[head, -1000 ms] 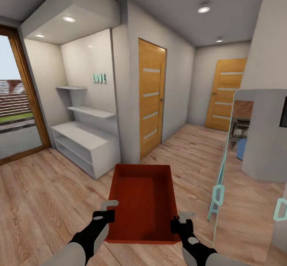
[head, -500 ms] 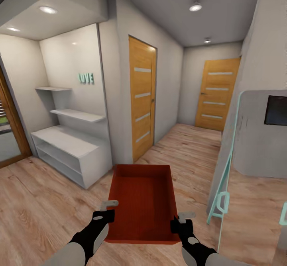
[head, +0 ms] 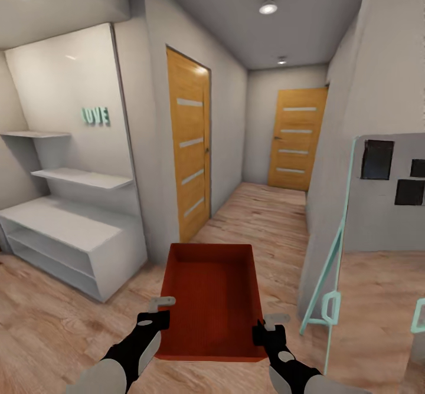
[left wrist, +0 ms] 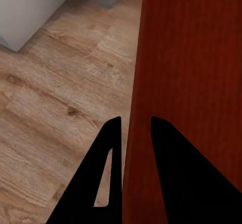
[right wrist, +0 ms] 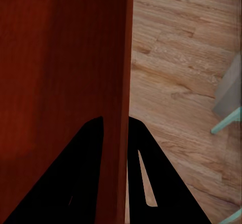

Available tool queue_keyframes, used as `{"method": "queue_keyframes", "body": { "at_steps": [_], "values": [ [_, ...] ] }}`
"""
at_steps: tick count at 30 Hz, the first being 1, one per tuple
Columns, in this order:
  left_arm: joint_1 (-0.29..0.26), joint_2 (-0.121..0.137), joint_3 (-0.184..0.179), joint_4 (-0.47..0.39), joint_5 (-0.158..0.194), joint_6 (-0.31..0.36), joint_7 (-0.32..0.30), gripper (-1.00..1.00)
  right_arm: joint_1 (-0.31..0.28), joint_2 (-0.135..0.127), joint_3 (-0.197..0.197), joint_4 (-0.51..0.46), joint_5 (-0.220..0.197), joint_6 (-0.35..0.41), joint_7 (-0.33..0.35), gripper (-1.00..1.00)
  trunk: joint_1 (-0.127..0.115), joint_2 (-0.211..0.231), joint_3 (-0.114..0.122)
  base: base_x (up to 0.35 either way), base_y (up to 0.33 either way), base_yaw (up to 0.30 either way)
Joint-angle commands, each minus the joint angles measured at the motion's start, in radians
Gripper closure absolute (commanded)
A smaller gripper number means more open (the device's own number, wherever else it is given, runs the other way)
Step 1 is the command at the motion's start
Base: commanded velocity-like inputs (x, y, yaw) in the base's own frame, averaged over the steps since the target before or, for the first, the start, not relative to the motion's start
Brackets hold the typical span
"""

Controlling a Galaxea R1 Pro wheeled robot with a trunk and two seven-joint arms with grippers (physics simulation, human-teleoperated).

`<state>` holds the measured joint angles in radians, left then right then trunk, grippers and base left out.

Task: Move the two storage containers from the living room to the garage. In the garage, place one container on the floor and stack the other container on top of it (either order is fine).

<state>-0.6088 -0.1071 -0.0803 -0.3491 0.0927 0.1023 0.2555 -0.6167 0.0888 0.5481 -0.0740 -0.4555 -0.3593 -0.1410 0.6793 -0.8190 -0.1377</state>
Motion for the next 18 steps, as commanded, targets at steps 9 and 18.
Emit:
{"method": "queue_keyframes", "body": {
  "at_steps": [9, 18],
  "values": [
    [0.000, 0.002, -0.006, -0.002, -0.003, 0.008, 0.021, 1.00, -0.001, -0.002, -0.017, 0.002, -0.022, -0.009, -0.010, 1.00, 0.001, -0.001, -0.001, 0.300, 0.219, -0.262],
    [0.000, 0.001, -0.006, -0.002, -0.004, 0.008, 0.021, 1.00, -0.001, -0.001, -0.017, 0.002, -0.022, -0.009, -0.009, 1.00, 0.001, -0.001, -0.001, 0.300, 0.219, -0.262]
  ]
}}
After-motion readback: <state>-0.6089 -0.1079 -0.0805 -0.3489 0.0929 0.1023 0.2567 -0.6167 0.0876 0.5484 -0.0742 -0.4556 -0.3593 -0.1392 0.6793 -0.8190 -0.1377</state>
